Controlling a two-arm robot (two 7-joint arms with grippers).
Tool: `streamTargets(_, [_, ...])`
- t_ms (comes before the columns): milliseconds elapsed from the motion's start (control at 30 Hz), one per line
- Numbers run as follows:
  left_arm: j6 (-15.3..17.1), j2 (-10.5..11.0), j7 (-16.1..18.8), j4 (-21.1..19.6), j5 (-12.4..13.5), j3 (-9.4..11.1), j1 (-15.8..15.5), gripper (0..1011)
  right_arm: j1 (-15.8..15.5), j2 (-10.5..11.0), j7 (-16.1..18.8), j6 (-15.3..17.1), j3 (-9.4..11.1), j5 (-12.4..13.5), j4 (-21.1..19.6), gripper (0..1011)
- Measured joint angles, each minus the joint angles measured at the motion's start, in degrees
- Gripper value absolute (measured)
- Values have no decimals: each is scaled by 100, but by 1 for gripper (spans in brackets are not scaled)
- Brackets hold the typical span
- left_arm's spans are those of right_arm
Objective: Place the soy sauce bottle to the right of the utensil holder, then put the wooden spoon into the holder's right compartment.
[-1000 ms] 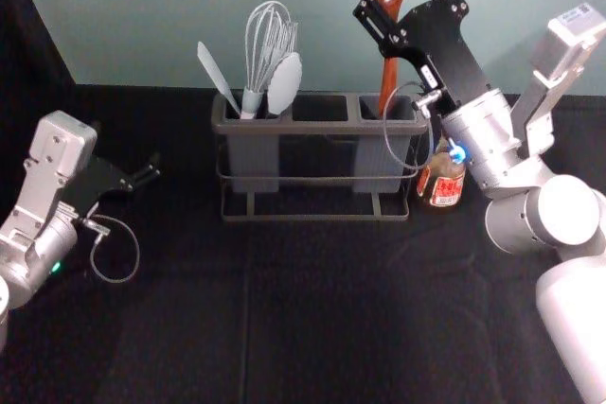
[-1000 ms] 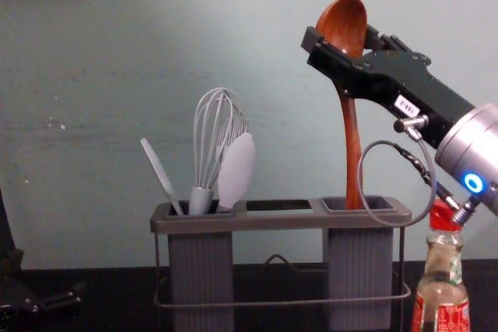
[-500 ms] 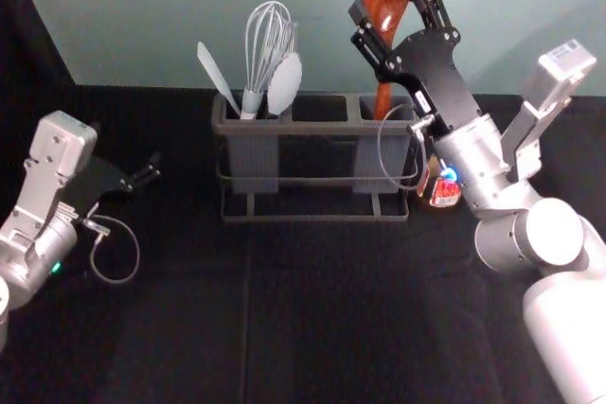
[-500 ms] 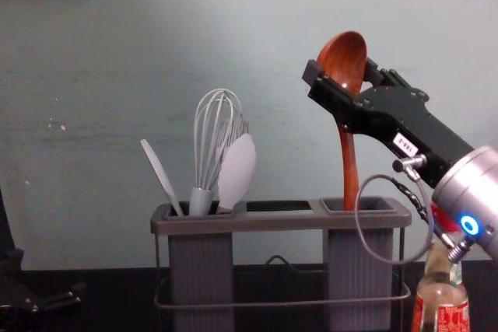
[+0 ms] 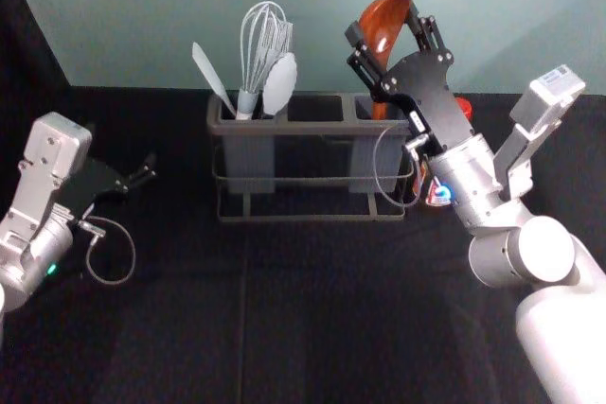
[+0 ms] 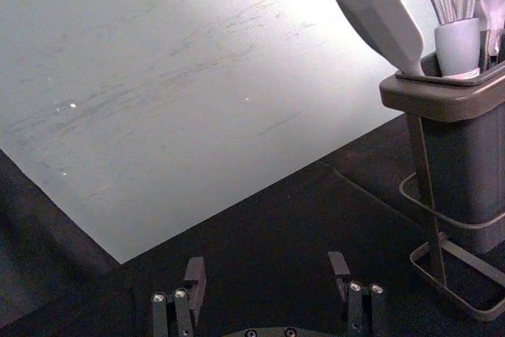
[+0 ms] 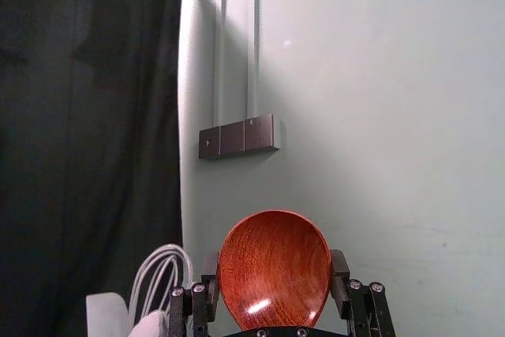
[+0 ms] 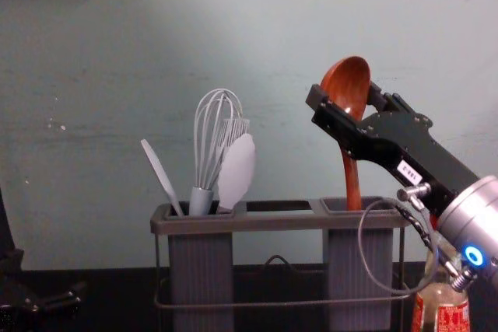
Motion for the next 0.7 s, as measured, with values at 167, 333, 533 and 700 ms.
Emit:
streamTargets(167, [0, 0, 0, 0, 0, 0, 0, 1011, -56, -1, 34, -15, 7, 2, 35, 837])
streamTargets(333, [0, 0, 0, 0, 0, 0, 0, 1011, -96, 4, 48, -23, 19, 3, 73, 837])
streamTargets(533, [0, 0, 0, 0, 0, 0, 0, 1011, -128, 11, 67, -22, 25, -1, 84, 837])
streamTargets(700, [0, 0, 0, 0, 0, 0, 0, 1011, -156, 3, 85, -23, 38, 27, 81, 837])
